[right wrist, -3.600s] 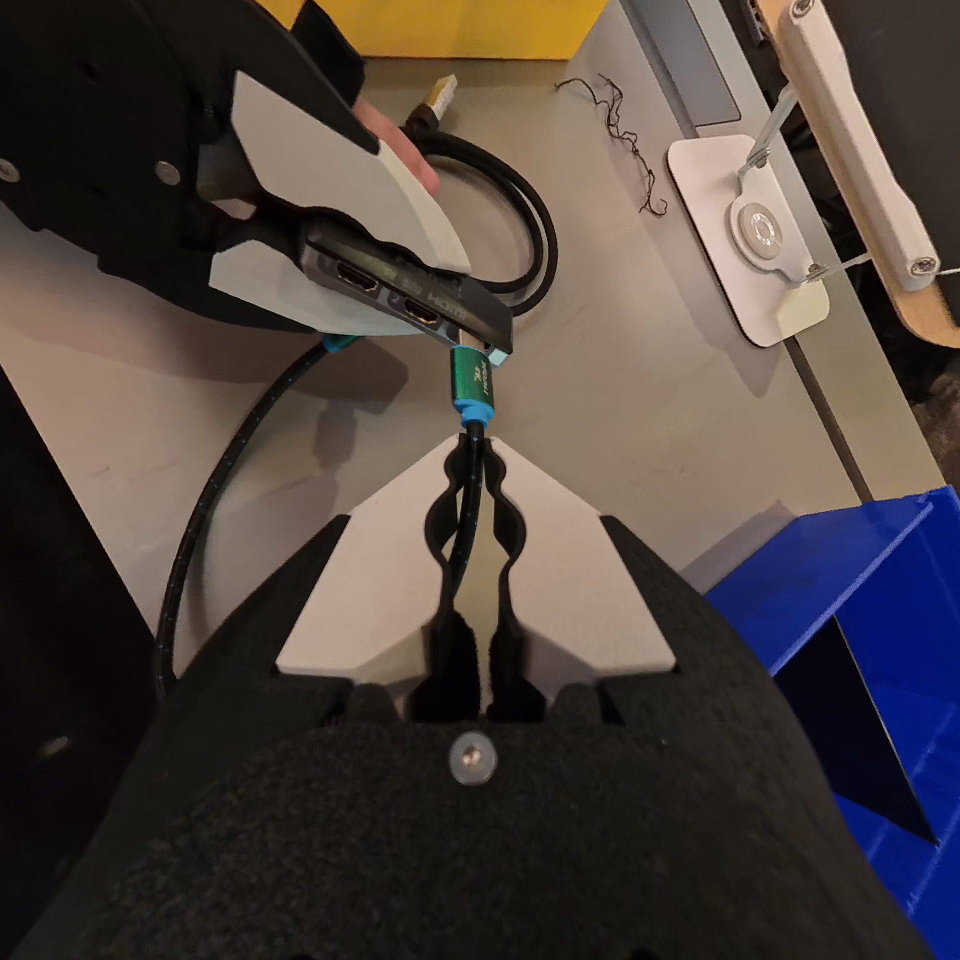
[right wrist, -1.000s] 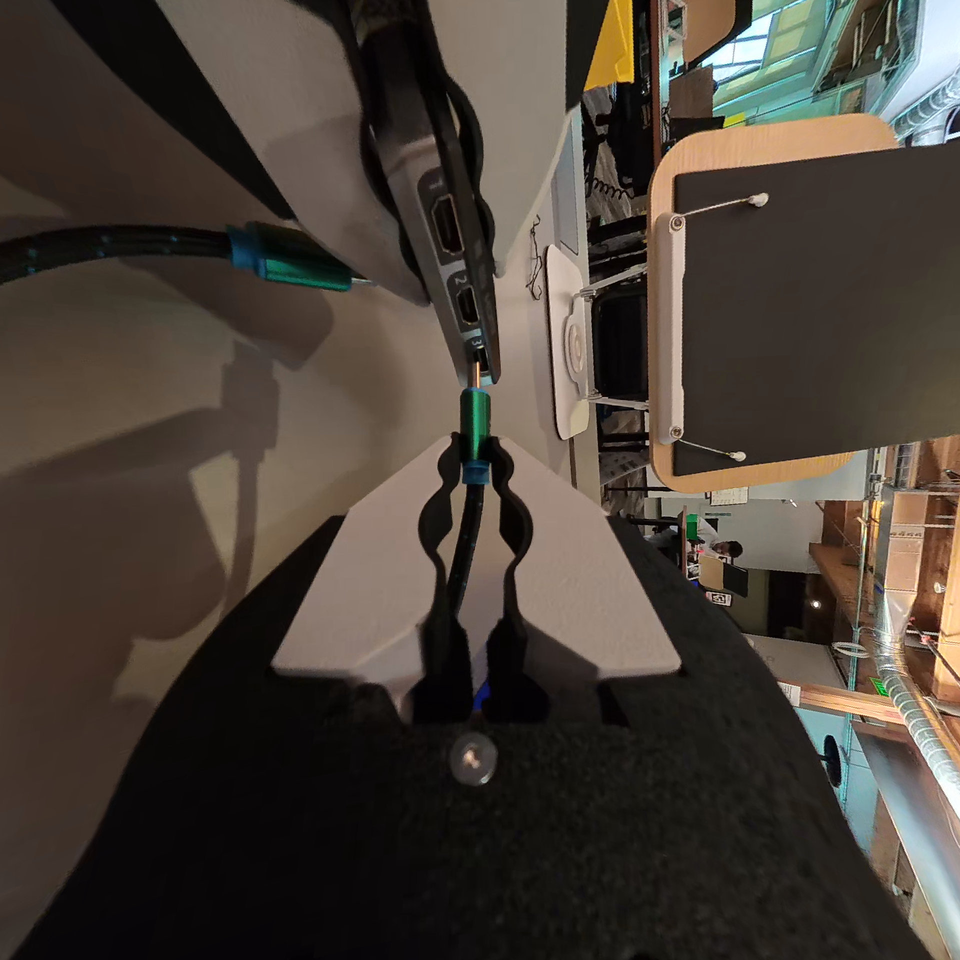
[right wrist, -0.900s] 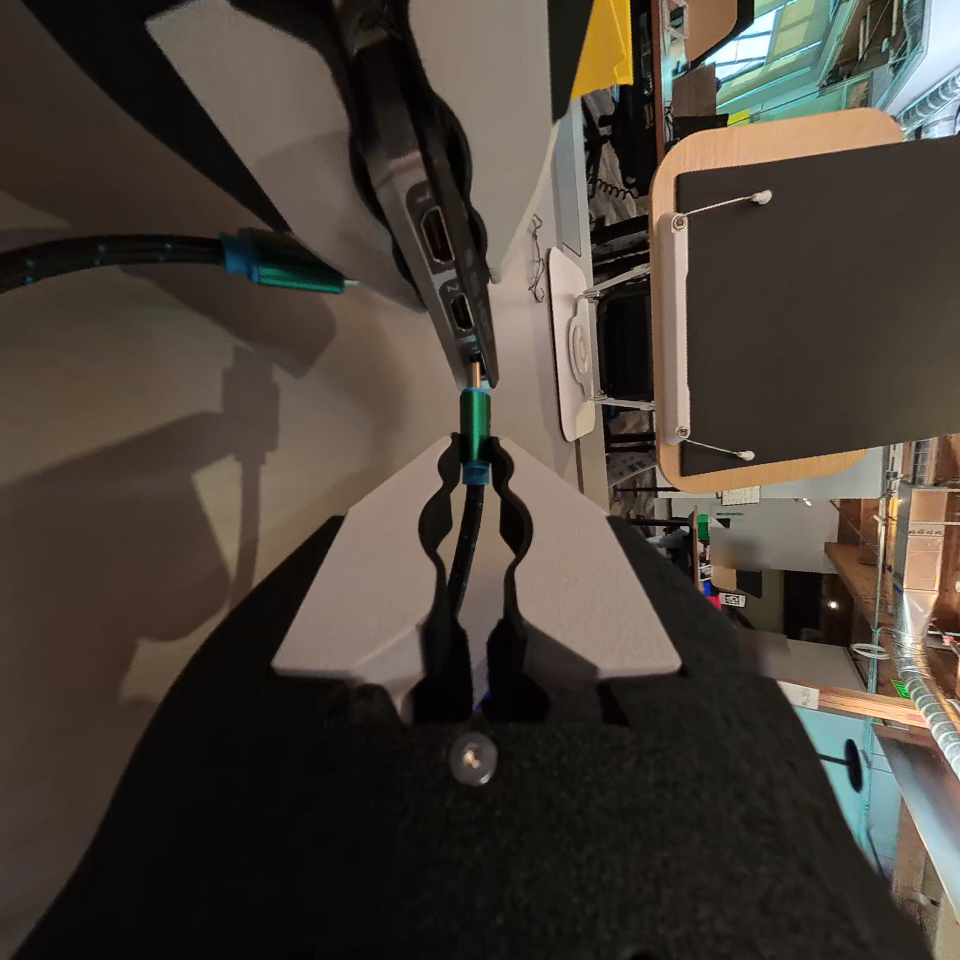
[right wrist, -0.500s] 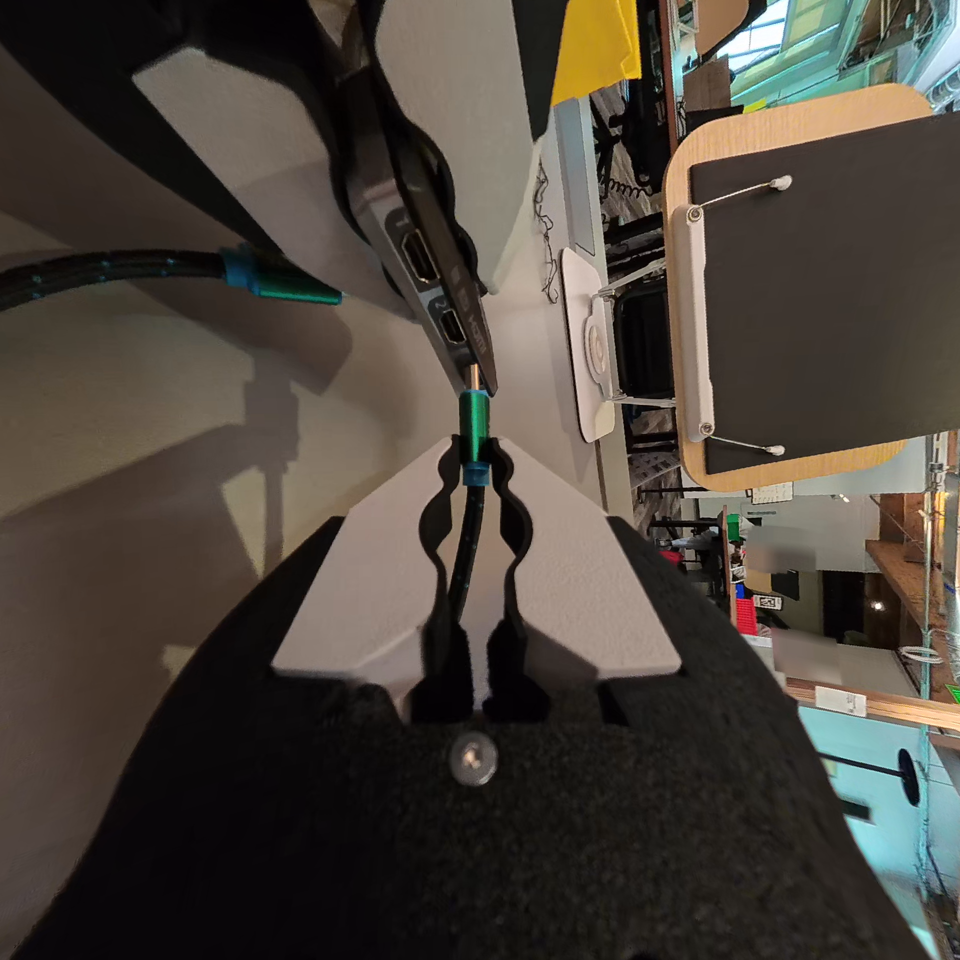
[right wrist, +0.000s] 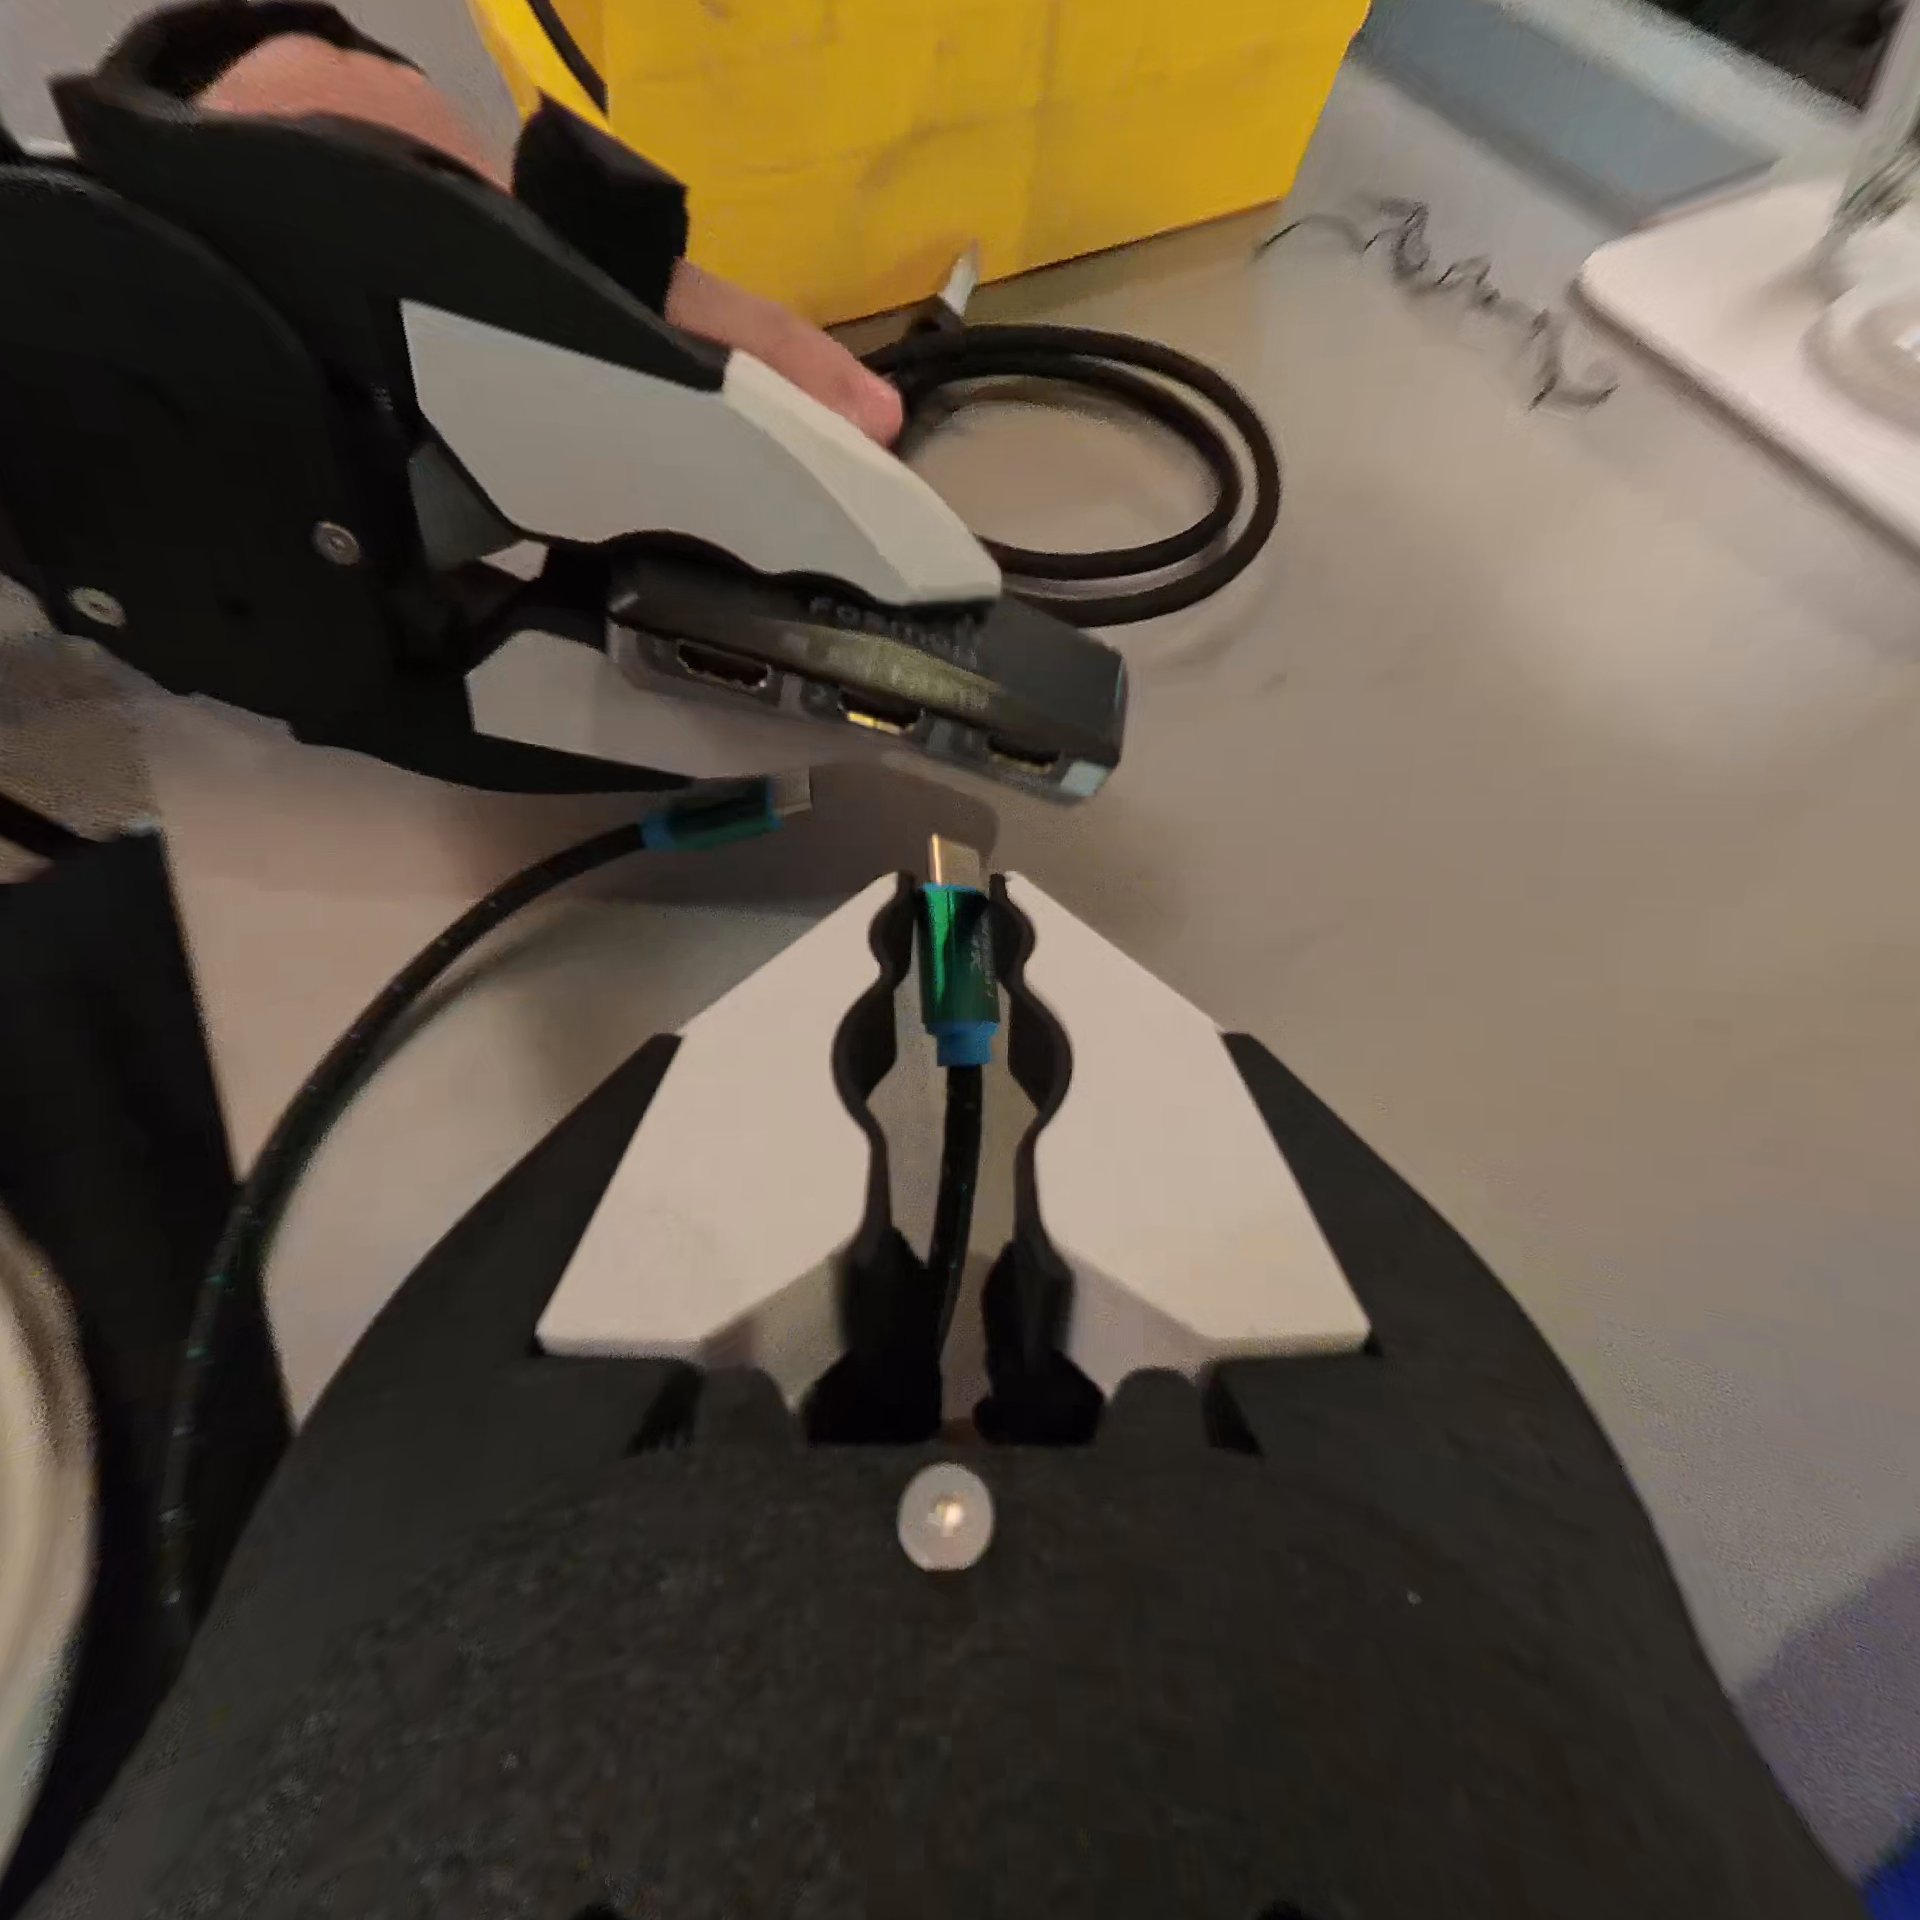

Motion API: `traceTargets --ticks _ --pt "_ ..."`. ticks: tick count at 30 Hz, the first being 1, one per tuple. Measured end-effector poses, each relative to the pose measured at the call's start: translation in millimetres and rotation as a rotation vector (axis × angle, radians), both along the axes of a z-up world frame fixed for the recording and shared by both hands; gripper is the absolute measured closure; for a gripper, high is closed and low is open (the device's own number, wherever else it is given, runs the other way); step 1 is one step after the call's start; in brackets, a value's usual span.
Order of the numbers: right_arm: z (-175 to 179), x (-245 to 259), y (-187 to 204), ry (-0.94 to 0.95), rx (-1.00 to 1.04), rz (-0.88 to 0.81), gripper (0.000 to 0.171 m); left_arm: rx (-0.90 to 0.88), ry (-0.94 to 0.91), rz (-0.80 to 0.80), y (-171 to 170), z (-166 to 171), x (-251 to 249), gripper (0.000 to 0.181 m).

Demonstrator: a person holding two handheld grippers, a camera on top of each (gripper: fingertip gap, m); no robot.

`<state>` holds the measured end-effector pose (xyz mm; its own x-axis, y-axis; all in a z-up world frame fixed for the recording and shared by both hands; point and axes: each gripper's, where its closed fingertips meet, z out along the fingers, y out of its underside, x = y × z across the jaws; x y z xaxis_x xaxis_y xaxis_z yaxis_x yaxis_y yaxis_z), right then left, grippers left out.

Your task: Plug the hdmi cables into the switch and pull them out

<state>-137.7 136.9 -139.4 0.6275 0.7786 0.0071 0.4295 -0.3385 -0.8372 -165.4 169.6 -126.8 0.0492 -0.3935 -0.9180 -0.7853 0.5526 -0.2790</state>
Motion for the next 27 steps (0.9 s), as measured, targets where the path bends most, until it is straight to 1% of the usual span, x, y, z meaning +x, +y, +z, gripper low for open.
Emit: traceTargets --ticks 3,6,7,8,10,12,16,19,21,22,23,25,27 --pt "0 5 -3 0.126 -0.134 0.008 0.148 -0.032 -0.028 0.026 6 2 -8 0.159" --pt "8 24 -1 0.241 -0.195 -0.018 0.146 -0.052 -0.056 0.045 11 7 -15 0.159" --pt "6 32 -3 0.261 -0.244 -0.025 0.145 -0.058 -0.064 0.048 11 7 -16 0.158" --pt "-1 37 -9 0.266 -0.315 -0.02 0.142 -0.065 -0.071 0.05 12 8 -18 0.159" --pt "-21 45 -22 0.211 -0.44 -0.008 0.142 -0.078 -0.076 0.05 12 7 -18 0.159" --pt "-34 47 -33 0.145 -0.486 0.001 0.142 -0.082 -0.073 0.05 12 6 -18 0.159" --pt "-46 51 -46 0.013 -0.486 -0.019 0.145 -0.089 -0.066 0.047 10 5 -17 0.159" --pt "-46 52 -54 0.026 -0.475 -0.042 0.146 -0.101 -0.084 0.045 9 7 -19 0.159" --pt "-47 51 -52 0.018 -0.42 -0.057 0.151 -0.115 -0.094 0.043 9 6 -19 0.159" --pt "-49 49 -51 0.005 -0.402 -0.064 0.161 -0.118 -0.095 0.043 9 6 -19 0.159" --pt "-50 45 -52 -0.002 -0.391 -0.057 0.165 -0.12 -0.094 0.042 9 5 -19 0.159" --pt "-50 42 -48 -0.035 -0.371 -0.072 0.166 -0.11 -0.089 0.037 8 6 -17 0.159" --pt "-41 51 -37 -0.087 -0.292 -0.127 0.166 -0.099 -0.086 0.03 7 7 -16 0.159"
